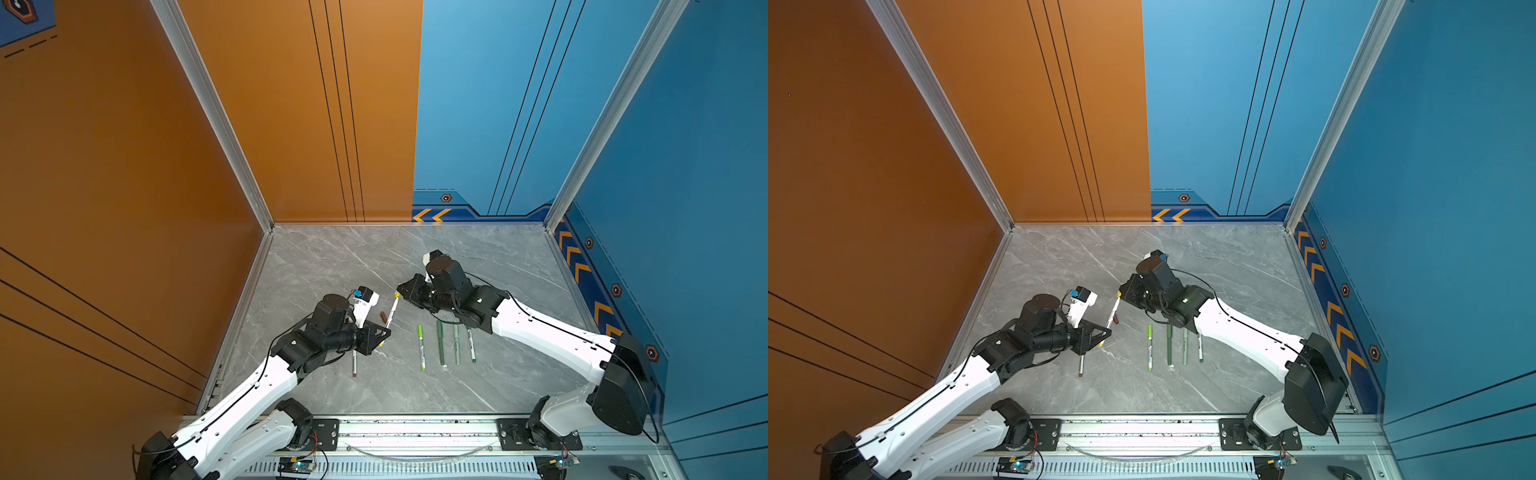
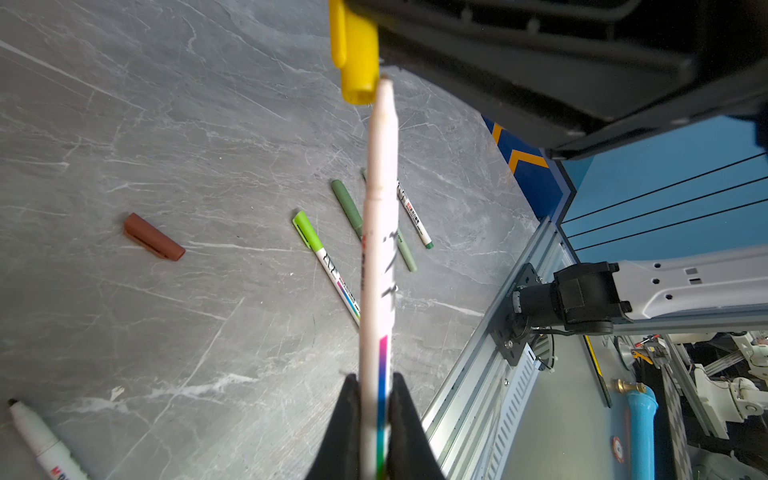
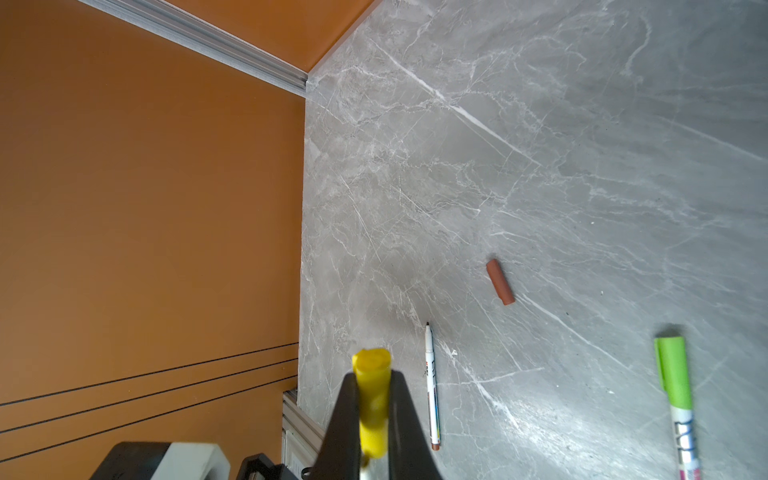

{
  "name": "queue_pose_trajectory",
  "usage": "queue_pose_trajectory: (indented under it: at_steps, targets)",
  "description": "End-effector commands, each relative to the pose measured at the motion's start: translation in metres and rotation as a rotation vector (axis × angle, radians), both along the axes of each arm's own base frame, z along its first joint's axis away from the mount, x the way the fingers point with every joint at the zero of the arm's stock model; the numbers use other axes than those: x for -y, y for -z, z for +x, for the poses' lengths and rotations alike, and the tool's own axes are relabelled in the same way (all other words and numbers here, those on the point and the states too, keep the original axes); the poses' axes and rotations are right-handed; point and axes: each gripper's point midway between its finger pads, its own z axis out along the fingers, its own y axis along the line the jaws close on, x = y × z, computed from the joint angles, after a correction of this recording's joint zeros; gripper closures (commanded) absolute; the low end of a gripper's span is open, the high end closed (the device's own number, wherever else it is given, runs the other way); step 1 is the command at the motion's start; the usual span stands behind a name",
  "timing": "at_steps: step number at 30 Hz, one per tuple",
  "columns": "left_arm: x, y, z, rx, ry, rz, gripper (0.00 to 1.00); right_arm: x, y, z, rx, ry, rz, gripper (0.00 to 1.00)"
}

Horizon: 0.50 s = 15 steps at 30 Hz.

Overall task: Insert the pens into the pen caps
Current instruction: 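Lower the yellow cap onto the pen tip and press down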

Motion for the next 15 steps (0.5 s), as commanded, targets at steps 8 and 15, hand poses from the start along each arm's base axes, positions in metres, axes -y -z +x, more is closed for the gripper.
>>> queue_pose_trajectory:
  at_steps: [8, 15]
  targets:
    - [0.0, -0.005, 0.002, 0.02, -0.005, 0.012, 1.0, 0.016, -0.023, 0.005, 0.047, 0.045, 0.023, 1.0]
    - [-0.001, -0.005, 0.002, 0.022, -0.01, 0.011, 1.0, 0.013, -0.023, 0.003, 0.046, 0.027, 0.025, 1.0]
